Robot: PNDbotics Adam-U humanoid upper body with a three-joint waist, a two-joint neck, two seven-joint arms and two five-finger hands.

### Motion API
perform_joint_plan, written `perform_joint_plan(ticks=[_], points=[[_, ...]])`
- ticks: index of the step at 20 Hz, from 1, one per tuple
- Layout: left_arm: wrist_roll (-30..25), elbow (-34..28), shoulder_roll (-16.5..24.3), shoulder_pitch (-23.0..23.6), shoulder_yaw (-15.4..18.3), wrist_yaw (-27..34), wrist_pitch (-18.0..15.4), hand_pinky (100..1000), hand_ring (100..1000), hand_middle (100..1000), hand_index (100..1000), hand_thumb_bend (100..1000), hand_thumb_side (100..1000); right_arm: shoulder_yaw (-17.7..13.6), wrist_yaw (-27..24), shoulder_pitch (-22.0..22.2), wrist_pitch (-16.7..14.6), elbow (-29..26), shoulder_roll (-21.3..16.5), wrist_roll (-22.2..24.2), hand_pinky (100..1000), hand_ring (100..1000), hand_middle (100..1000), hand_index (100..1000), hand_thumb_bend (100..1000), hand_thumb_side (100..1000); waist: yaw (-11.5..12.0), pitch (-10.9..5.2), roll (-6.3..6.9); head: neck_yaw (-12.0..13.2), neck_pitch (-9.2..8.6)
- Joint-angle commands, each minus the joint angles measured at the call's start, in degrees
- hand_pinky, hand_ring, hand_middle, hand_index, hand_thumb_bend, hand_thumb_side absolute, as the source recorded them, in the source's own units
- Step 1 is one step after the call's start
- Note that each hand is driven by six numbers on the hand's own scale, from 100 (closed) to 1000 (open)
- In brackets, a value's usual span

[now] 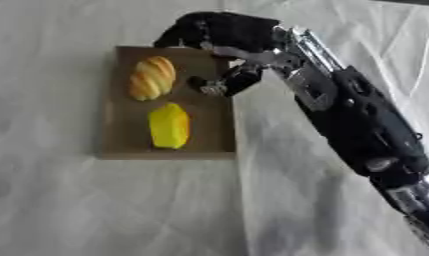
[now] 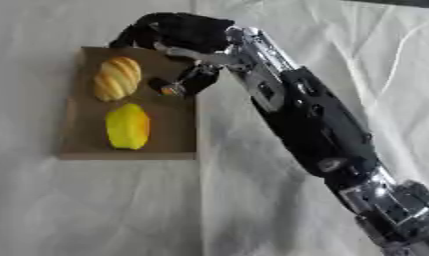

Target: Pick up objects on the table and place them in the box.

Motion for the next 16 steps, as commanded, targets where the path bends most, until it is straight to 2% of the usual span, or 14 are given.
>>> perform_joint_plan(ticks=[1,3,4,5,8,11,16], points=[[0.51,-0.91,1.23,-0.32,0.57,0.01,-0.19,876,952,812,864,100,563,-2.64,-6.28,-0.18,2.31,-5.51,-4.75,-0.32,937,862,840,970,100,100,-0.22,-1.85,0.46,0.48,-0.04],[0.85,-0.91,1.44,-0.16,0.70,-0.11,-0.26,876,953,812,864,100,564,-4.49,-11.86,0.69,4.75,-9.95,-7.89,-0.48,937,858,839,971,100,100,-0.49,-1.89,0.39,0.82,-0.04],[0.94,-0.91,1.52,-0.09,0.73,-0.21,-0.27,876,953,812,864,100,565,-5.45,-14.70,1.24,6.09,-12.29,-9.40,-0.41,937,855,845,971,100,275,-0.59,-1.89,0.37,0.97,-0.03],[0.99,-0.91,1.59,0.01,0.77,-0.31,-0.25,876,954,813,864,100,567,-6.51,-17.57,1.86,7.43,-14.56,-10.94,-0.37,939,853,841,973,100,100,-0.74,-1.86,0.37,1.21,-0.06],[1.11,-0.91,1.73,0.15,0.83,-0.57,-0.19,876,954,813,864,100,569,-9.83,-25.26,4.08,11.19,-20.51,-15.10,0.01,941,853,844,974,100,100,-1.09,-1.73,0.47,1.81,-0.21],[1.23,-0.91,1.87,0.27,0.95,-0.80,-0.24,876,955,814,864,100,571,-13.05,-30.26,7.11,13.68,-25.17,-18.70,-0.46,934,850,842,969,100,100,-1.45,-1.53,0.61,2.26,-0.31],[1.85,-0.91,2.20,0.62,1.54,-1.41,-0.34,876,956,814,864,100,572,-19.06,-37.15,15.13,16.03,-30.70,-23.37,-7.28,934,835,818,956,100,100,-2.21,-1.03,0.74,3.57,-0.77]])
